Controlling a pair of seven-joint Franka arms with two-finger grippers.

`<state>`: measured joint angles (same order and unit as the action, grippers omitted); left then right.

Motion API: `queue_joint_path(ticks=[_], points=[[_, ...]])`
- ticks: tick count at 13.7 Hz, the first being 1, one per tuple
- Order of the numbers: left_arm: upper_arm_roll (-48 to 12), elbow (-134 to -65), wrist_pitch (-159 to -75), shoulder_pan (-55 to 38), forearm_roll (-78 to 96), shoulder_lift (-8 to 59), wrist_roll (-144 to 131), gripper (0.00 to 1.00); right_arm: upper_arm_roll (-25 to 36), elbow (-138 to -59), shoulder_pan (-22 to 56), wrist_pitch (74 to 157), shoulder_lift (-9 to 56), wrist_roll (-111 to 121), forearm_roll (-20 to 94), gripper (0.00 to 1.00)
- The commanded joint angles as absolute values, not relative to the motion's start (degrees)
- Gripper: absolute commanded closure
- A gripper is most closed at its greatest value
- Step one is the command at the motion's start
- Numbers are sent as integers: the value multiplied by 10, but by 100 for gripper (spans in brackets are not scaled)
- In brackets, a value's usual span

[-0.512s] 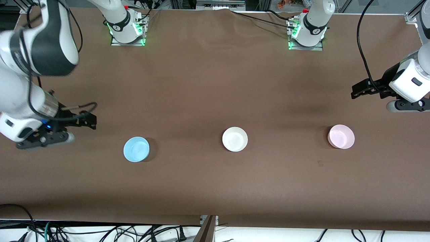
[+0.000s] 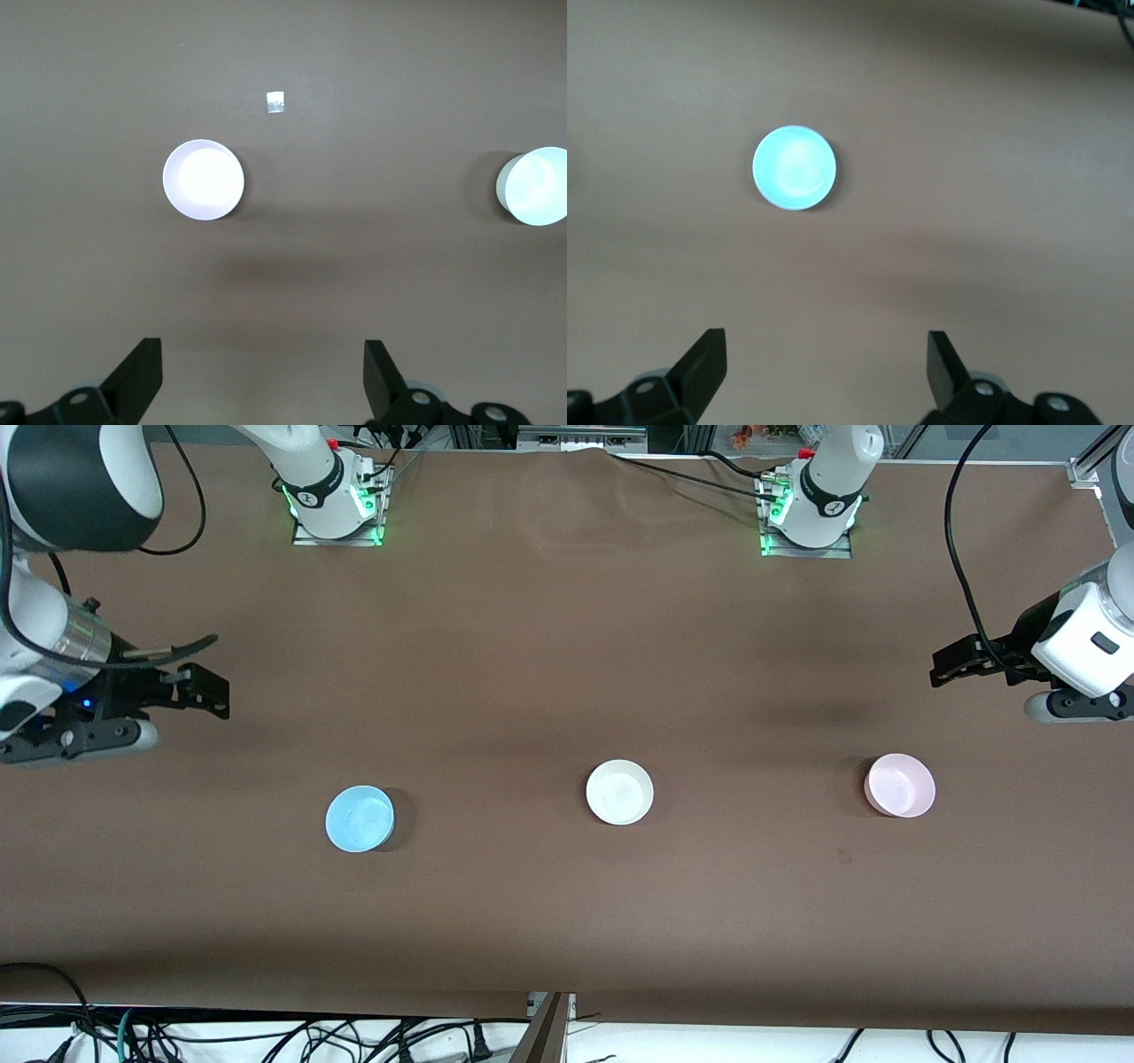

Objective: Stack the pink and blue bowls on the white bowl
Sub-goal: 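Move the left gripper down over the pink bowl's rim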

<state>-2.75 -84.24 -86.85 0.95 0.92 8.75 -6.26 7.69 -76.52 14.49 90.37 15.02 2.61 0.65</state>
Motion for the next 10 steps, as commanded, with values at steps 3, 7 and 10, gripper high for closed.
queue_joint_path(ticks=[3, 7, 10], points=[[9, -896, -948, 46, -1, 96, 38, 0, 65, -936, 153, 1005, 31, 15, -2, 0], [47, -959, -1055, 53, 3, 138, 135, 0, 67, -928, 152, 1002, 37, 18, -4, 0], [47, -1006, -1154, 72, 36, 185, 136, 0, 47, -927, 140, 1001, 35, 13, -3, 0]])
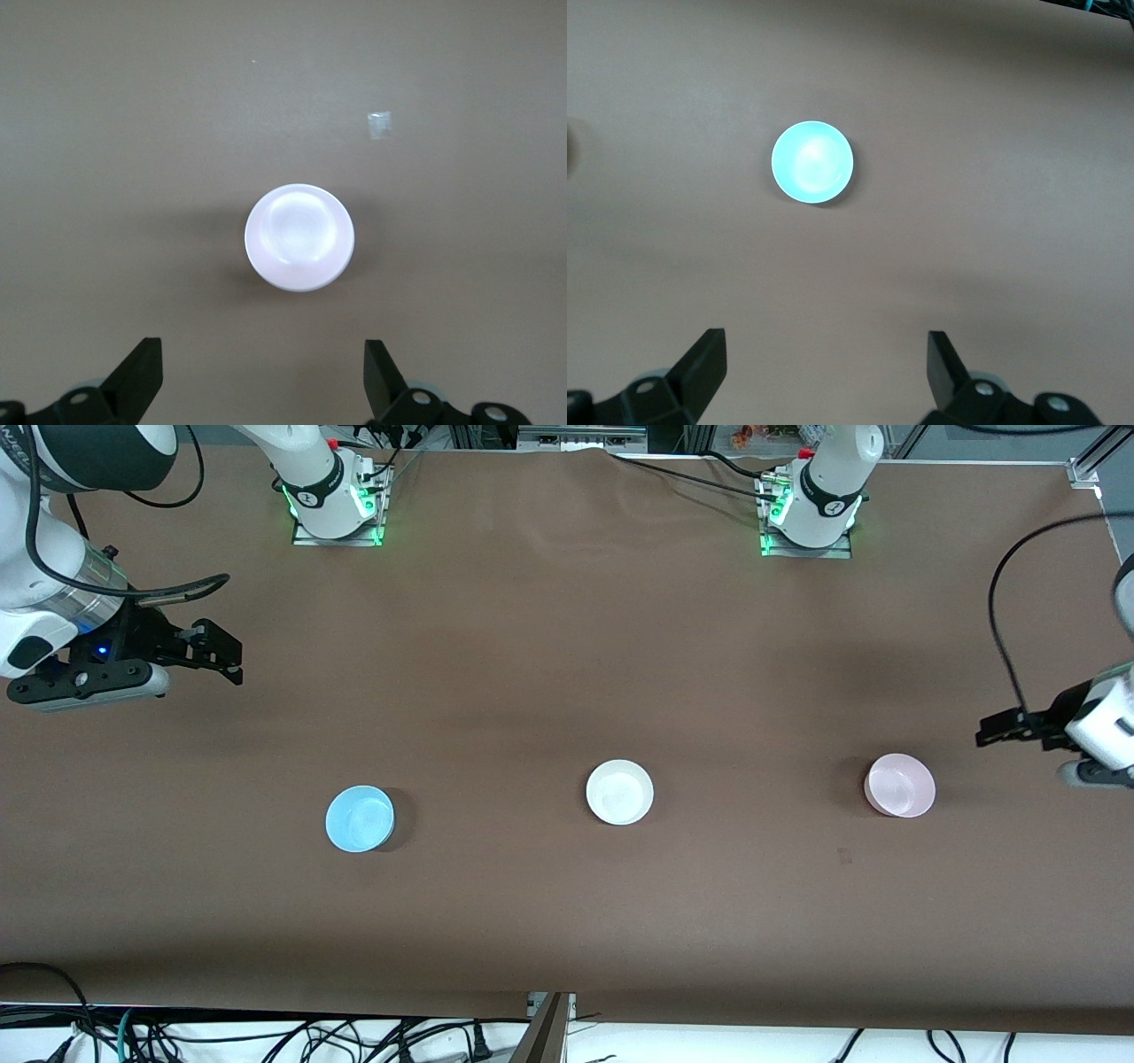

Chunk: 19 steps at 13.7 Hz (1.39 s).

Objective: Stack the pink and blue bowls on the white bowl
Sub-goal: 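Move the left gripper down over the pink bowl's rim, then close the left gripper on the pink bowl's rim and lift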

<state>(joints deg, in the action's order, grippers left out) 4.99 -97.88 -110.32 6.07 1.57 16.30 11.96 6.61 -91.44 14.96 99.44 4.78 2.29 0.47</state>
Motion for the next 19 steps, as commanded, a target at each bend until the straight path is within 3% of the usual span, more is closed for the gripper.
queue_joint_path(ticks=[1, 7, 15, 19], points=[[47, -1024, -1187, 80, 39, 198, 136, 0, 24, -927, 115, 995, 34, 11, -4, 0], [50, -1062, -1300, 88, 85, 267, 169, 0, 1, -920, 91, 994, 32, 12, -17, 0], [59, -1070, -1347, 98, 127, 312, 214, 1, 0, -920, 95, 997, 35, 9, -51, 0], [60, -1075, -1352, 98, 132, 322, 216, 19, 0, -919, 95, 1000, 35, 9, -51, 0]])
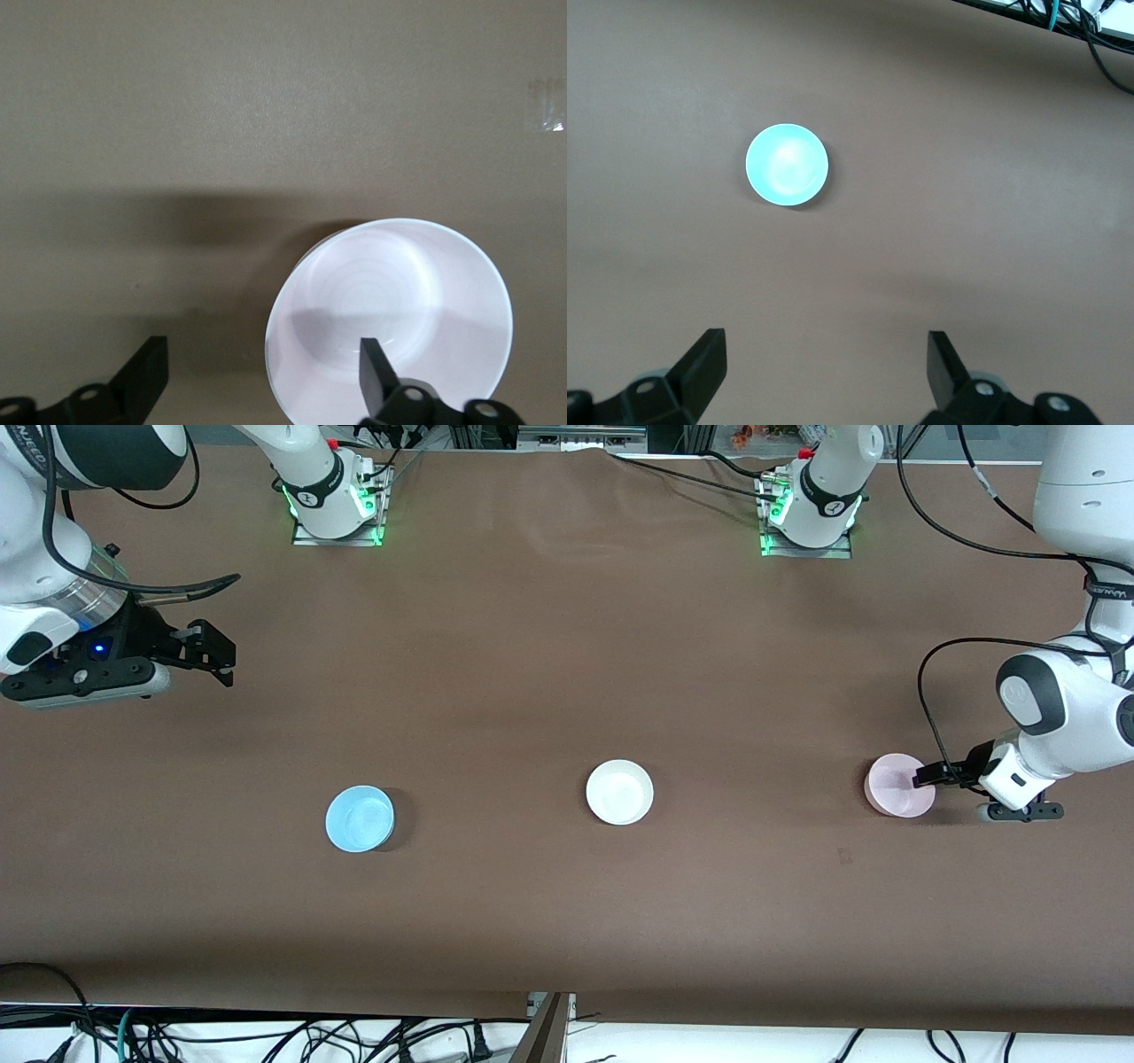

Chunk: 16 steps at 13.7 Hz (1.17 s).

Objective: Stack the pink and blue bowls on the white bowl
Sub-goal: 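Close the left gripper on the pink bowl's rim and lift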

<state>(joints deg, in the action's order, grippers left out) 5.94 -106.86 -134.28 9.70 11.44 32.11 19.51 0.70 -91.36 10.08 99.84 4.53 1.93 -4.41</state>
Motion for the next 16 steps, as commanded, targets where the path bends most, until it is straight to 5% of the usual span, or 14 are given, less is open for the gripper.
queue_joint_path(ticks=[1, 4, 7, 12, 16], points=[[60, -1076, -1352, 98, 132, 324, 216, 27, 0, -920, 95, 1000, 35, 9, -51, 0], [60, -1076, -1349, 98, 132, 323, 215, 55, 0, -920, 95, 1002, 35, 9, -51, 0], [63, -1075, -1343, 97, 133, 322, 214, 96, 0, -919, 95, 1011, 36, 9, -50, 0], [55, -1020, -1226, 83, 157, 300, 202, 100, 0, -919, 95, 1020, 37, 10, -51, 0], [-12, -954, -1158, 53, 155, 280, 145, 100, 1, -919, 94, 1020, 39, 9, -50, 0]])
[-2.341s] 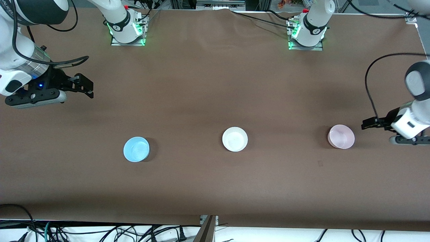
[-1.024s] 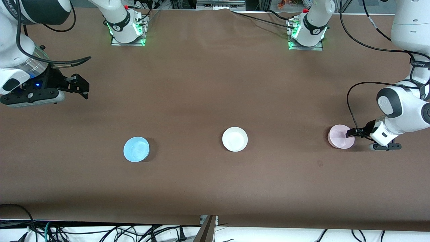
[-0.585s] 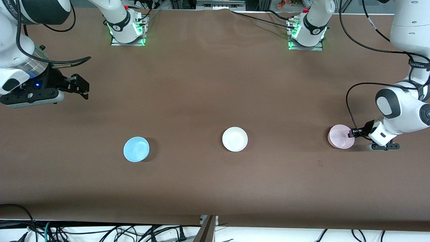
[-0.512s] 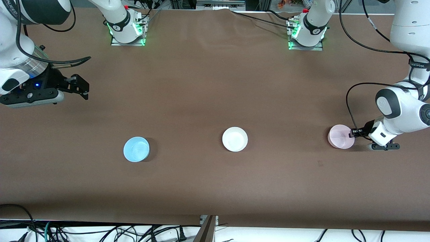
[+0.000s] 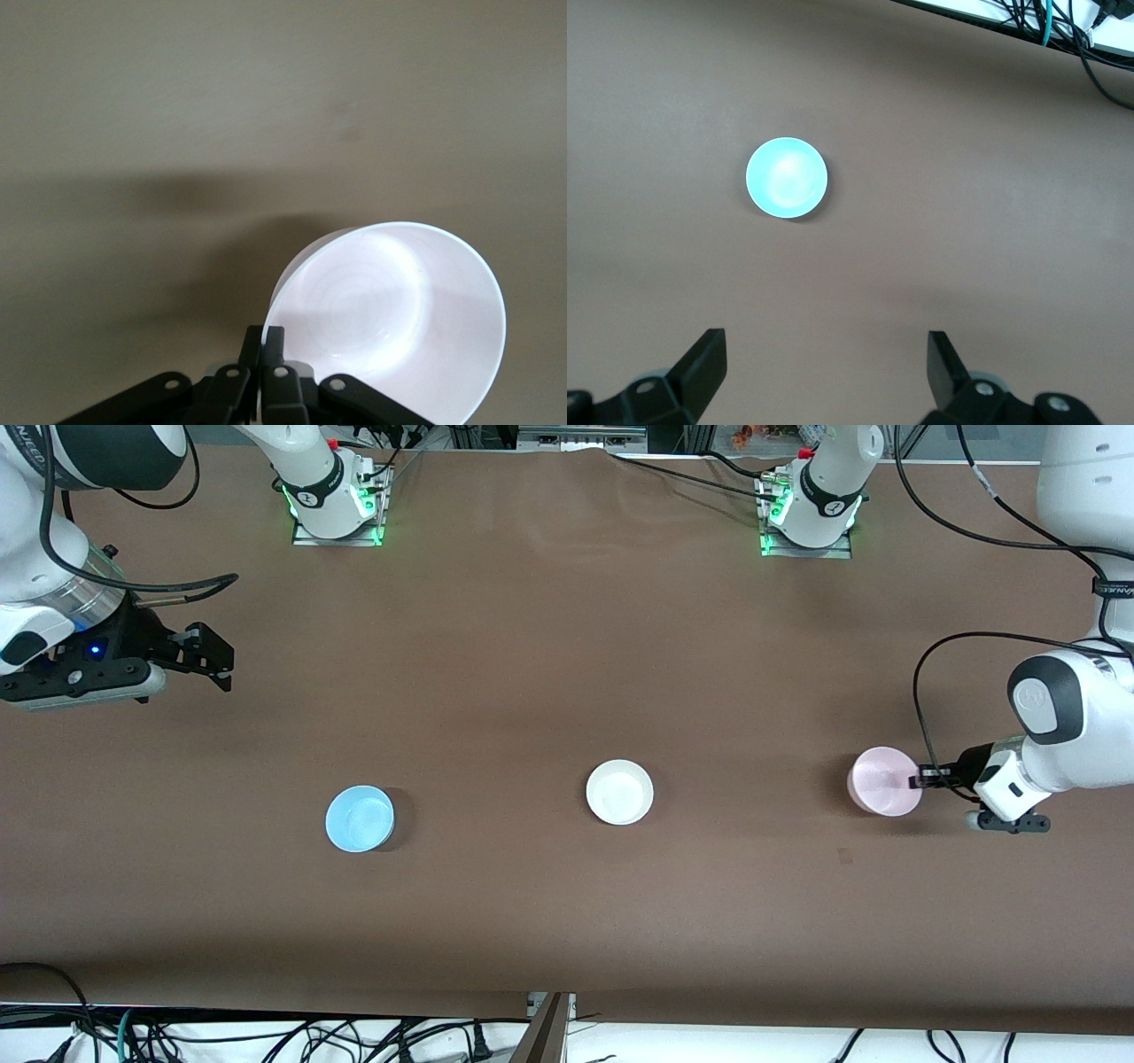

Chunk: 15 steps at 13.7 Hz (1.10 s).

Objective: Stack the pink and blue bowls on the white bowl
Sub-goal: 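Close the left gripper on the pink bowl's rim and lift, then carry the pink bowl with the left gripper over the white bowl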

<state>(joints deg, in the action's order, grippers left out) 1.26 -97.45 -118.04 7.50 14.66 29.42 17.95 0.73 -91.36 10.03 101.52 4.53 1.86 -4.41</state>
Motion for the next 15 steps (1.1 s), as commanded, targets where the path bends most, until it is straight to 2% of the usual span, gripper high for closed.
queue_joint_path(ticks=[1, 4, 7, 10, 15], points=[[-31, -953, -1158, 34, 151, 272, 100, 100, 1, -919, 94, 1020, 39, 10, -50, 0], [-84, -926, -1163, -27, 149, 275, -51, 100, 1, -919, 94, 1021, 39, 10, -50, 0], [-87, -902, -1170, -106, 153, 300, -114, 100, 0, -919, 95, 1025, 39, 10, -50, 0], [-88, -892, -1241, -165, 154, 329, -183, 100, 0, -919, 94, 1026, 40, 13, -47, 0], [-88, -869, -1293, -199, 152, 380, -200, 100, 0, -919, 95, 1044, 61, 17, -51, 0]])
